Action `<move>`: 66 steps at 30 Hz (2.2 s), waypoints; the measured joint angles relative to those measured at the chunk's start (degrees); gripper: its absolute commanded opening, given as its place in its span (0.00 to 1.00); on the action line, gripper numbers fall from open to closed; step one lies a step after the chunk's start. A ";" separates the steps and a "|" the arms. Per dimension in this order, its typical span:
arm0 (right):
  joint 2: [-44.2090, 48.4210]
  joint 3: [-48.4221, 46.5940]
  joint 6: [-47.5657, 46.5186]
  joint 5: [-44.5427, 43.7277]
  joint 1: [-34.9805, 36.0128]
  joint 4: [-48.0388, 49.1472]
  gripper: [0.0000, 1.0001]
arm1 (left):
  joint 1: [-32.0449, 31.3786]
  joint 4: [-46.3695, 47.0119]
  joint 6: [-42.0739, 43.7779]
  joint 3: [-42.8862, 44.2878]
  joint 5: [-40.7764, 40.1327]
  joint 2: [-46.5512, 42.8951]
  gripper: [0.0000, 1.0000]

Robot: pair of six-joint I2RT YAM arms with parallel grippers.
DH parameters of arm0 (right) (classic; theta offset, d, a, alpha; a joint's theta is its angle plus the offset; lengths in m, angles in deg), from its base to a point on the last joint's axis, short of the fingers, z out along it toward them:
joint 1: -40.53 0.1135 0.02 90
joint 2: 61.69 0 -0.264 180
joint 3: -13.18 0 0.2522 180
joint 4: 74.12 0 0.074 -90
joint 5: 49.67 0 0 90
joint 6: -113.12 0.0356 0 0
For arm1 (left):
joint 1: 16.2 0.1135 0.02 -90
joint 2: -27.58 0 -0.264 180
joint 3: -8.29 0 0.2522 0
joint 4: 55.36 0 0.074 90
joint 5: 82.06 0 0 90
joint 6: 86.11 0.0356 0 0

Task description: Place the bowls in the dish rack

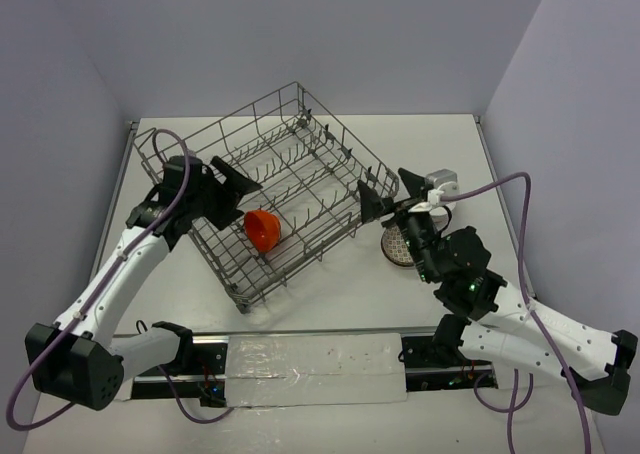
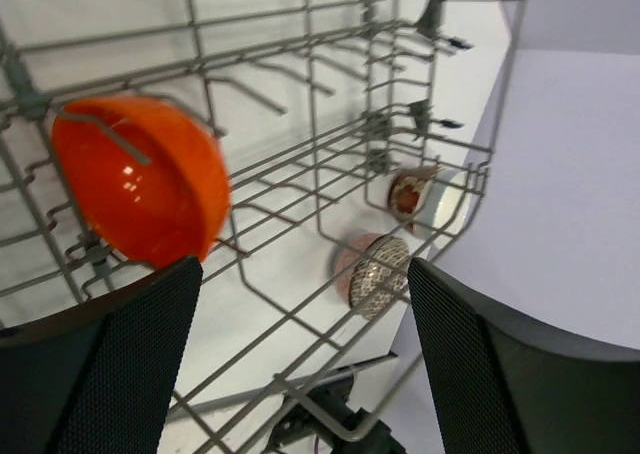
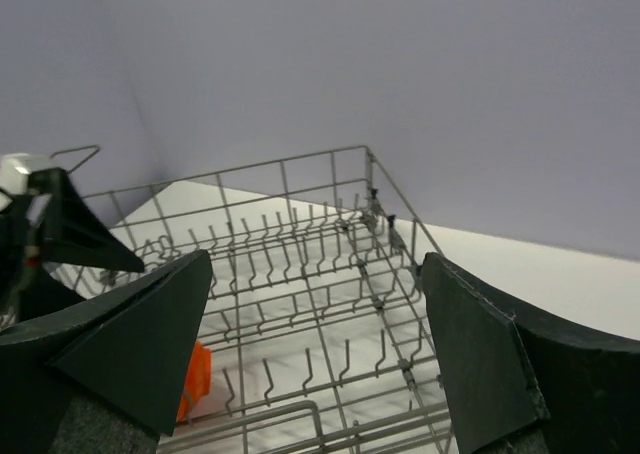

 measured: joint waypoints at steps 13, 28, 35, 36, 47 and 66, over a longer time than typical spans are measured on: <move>-7.54 -14.43 28.11 -3.56 -27.67 -28.11 1.00 | -3.80 -2.91 23.23 20.22 -7.10 3.23 0.96; -24.20 -11.06 49.42 12.57 -52.00 -46.27 0.81 | -4.52 12.00 46.36 10.62 -8.28 0.66 0.97; -24.65 -4.83 50.29 15.34 -51.58 -48.89 0.69 | -4.52 16.70 49.24 4.85 -6.99 -0.87 0.97; -25.00 -4.04 50.29 15.58 -51.34 -49.22 0.64 | -4.52 17.11 49.37 4.42 -6.99 -0.96 0.97; -27.26 -0.66 50.25 16.68 -48.87 -50.36 0.41 | -4.52 19.19 50.34 3.21 -5.57 -1.05 0.97; -24.92 -2.32 48.22 7.89 -39.28 -54.03 0.00 | -5.73 19.63 50.77 3.21 -0.70 -0.85 0.96</move>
